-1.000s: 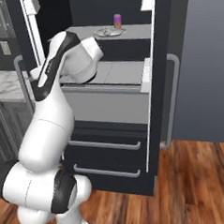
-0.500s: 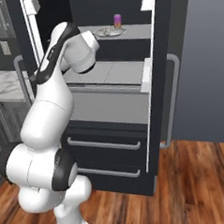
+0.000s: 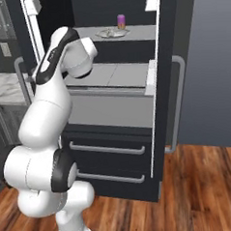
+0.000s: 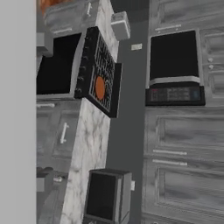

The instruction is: Retrieve the fish from the fridge and place it on the saucepan with marinade on the stove.

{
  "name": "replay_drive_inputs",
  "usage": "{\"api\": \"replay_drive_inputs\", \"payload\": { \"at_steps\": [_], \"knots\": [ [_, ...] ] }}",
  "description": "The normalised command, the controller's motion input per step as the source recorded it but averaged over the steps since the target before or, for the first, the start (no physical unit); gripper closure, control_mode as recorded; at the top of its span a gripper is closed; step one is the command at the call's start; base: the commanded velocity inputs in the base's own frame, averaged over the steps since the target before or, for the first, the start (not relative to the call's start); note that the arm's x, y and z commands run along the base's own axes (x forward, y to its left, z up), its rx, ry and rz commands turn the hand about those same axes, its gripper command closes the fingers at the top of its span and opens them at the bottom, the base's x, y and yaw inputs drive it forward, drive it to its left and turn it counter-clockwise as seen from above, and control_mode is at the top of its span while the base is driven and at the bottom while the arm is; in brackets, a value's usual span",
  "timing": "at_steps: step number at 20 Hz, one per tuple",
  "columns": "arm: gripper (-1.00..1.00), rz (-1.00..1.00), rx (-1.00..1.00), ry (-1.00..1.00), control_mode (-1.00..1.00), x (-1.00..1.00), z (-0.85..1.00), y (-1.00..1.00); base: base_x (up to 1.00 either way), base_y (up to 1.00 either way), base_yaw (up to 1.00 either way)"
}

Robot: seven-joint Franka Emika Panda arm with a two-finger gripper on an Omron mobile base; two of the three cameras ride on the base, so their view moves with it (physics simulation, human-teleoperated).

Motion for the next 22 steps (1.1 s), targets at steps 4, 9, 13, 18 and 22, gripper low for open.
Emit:
{"api": "replay_drive_inputs", "payload": {
  "at_steps": [4,9,13,18,22],
  "knots": [
    [-1.00,0.00,0.08,-0.02,-1.00,0.06,0.00,0.30,0.00,0.00,0.00],
    [-1.00,-0.05,0.01,0.00,-1.00,0.03,0.00,-0.02,0.00,0.00,0.00],
    [-1.00,-0.13,0.01,0.00,-1.00,0.00,0.00,-0.32,0.00,0.00,0.00],
    [-1.00,-0.22,0.00,0.00,-1.00,0.06,0.00,-0.26,0.00,0.00,0.00],
    [-1.00,-0.11,0.02,-0.02,-1.00,0.35,0.00,-0.04,0.00,0.00,0.00]
  ]
}}
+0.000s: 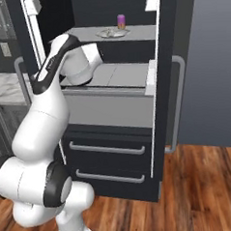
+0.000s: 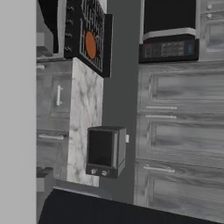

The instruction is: Retrieve the fish from the fridge and place it on the saucepan with marinade on the stove.

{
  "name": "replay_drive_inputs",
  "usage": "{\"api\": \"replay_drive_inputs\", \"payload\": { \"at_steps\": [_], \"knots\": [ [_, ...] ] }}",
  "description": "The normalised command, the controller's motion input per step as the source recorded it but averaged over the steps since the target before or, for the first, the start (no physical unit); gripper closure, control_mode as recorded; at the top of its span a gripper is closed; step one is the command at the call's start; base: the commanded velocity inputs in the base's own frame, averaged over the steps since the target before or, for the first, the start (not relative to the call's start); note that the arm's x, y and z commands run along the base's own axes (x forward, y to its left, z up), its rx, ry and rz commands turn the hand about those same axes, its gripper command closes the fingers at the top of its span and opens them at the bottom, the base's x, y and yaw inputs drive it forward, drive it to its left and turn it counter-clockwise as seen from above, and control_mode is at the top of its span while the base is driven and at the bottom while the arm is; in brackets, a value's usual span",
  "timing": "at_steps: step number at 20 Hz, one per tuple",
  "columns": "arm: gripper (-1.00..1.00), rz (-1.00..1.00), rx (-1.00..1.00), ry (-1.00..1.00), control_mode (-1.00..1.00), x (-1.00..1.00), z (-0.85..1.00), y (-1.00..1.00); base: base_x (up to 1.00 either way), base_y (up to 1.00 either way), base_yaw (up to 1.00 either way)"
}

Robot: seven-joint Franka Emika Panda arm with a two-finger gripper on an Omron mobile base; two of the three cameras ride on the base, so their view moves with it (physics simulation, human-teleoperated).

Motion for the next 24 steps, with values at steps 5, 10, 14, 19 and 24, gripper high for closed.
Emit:
{"api": "replay_drive_inputs", "payload": {
  "at_steps": [5,10,14,19,24],
  "knots": [
    [-1.00,0.00,0.05,-0.05,-1.00,0.57,0.00,-0.01,0.00,0.00,0.00],
    [-1.00,0.00,0.03,-0.04,-1.00,0.52,-0.02,-0.11,0.00,0.00,0.00],
    [-1.00,0.00,0.00,-0.01,-1.00,0.61,-0.11,-0.02,0.00,0.00,0.00],
    [-1.00,0.00,0.00,0.00,-1.00,0.56,-0.24,0.00,0.00,0.00,0.00],
    [-1.00,0.00,0.00,0.00,-1.00,0.55,-0.34,0.01,0.00,0.00,0.00]
  ]
}}
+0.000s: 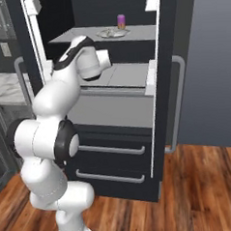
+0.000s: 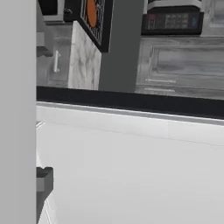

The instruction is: Retrieve the fish from the fridge and place it on the saucepan with marinade on the stove.

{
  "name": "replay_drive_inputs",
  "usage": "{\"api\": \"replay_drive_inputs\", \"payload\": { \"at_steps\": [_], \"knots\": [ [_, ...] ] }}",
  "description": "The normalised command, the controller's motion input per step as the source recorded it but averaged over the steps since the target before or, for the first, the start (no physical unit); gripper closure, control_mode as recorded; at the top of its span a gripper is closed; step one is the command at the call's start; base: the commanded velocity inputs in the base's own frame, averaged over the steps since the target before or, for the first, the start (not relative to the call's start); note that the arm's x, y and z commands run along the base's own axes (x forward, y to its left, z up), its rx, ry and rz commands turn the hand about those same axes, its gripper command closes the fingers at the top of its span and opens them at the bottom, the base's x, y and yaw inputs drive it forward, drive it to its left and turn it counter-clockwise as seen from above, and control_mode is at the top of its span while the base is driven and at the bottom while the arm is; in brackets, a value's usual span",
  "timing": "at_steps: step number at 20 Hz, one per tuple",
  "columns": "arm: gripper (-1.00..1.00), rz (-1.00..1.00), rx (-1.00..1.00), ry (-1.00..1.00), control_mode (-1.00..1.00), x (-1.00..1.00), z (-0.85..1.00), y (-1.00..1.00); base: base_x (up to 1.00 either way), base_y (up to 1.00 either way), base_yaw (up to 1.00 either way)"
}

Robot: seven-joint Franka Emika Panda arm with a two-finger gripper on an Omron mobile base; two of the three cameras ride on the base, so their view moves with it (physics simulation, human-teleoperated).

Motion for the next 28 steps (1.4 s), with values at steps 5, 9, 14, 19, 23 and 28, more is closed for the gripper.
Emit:
{"api": "replay_drive_inputs", "payload": {
  "at_steps": [5,9,14,19,23,28],
  "knots": [
    [-1.00,0.00,0.00,0.00,-1.00,0.58,-0.33,0.11,0.00,0.00,0.00],
    [-1.00,0.01,0.00,-0.01,-1.00,0.30,-0.15,0.33,0.00,0.00,0.00],
    [-1.00,0.04,0.00,-0.01,-1.00,0.14,-0.21,0.48,0.00,0.00,0.00],
    [-1.00,0.03,0.00,0.00,-1.00,0.14,-0.14,0.48,0.00,0.00,0.00],
    [-1.00,0.01,0.00,0.00,-1.00,0.16,-0.06,0.44,0.00,0.00,0.00],
    [-1.00,0.00,0.00,0.00,-1.00,0.09,0.00,0.38,0.00,0.00,0.00]
  ]
}}
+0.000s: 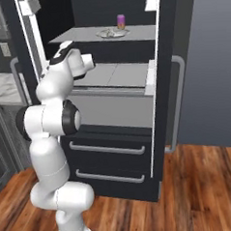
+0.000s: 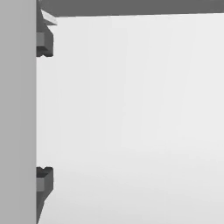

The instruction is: Retrieve the fish from the fridge and place it on the saucepan with marinade on the stove.

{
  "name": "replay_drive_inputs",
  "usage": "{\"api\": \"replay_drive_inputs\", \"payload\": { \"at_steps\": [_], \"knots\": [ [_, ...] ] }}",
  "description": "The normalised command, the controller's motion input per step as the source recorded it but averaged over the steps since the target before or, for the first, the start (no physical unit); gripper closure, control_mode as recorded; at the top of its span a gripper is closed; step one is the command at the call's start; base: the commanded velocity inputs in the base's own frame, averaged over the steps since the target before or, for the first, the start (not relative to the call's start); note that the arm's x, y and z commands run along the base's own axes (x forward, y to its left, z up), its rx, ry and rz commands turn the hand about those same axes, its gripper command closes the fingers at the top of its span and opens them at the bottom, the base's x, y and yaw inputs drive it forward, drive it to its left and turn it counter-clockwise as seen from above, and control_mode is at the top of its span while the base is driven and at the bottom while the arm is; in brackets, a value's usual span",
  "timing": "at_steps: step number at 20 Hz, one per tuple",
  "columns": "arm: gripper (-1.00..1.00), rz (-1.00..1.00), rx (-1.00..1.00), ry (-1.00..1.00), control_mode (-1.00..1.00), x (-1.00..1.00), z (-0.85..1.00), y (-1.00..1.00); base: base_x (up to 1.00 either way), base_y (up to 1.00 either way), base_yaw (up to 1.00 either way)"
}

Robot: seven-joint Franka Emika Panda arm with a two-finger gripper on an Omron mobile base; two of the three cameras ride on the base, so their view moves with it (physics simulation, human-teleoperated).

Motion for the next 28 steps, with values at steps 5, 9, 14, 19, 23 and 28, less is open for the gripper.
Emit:
{"api": "replay_drive_inputs", "payload": {
  "at_steps": [5,9,14,19,23,28],
  "knots": [
    [-1.00,0.00,0.00,0.00,-1.00,0.01,0.00,0.43,0.00,0.00,0.00],
    [-1.00,0.00,0.00,0.00,-1.00,0.00,0.00,0.50,0.00,0.00,0.00],
    [-1.00,0.00,0.00,0.00,-1.00,0.00,-0.01,0.51,0.00,0.00,0.00],
    [-1.00,0.00,0.00,-0.01,-1.00,0.00,0.00,0.48,0.00,0.00,0.00],
    [-1.00,-0.05,0.00,-0.07,-1.00,0.00,0.00,0.42,0.00,0.00,0.00],
    [-1.00,-0.09,0.00,-0.10,-1.00,0.00,0.00,0.19,0.00,0.00,0.00]
  ]
}}
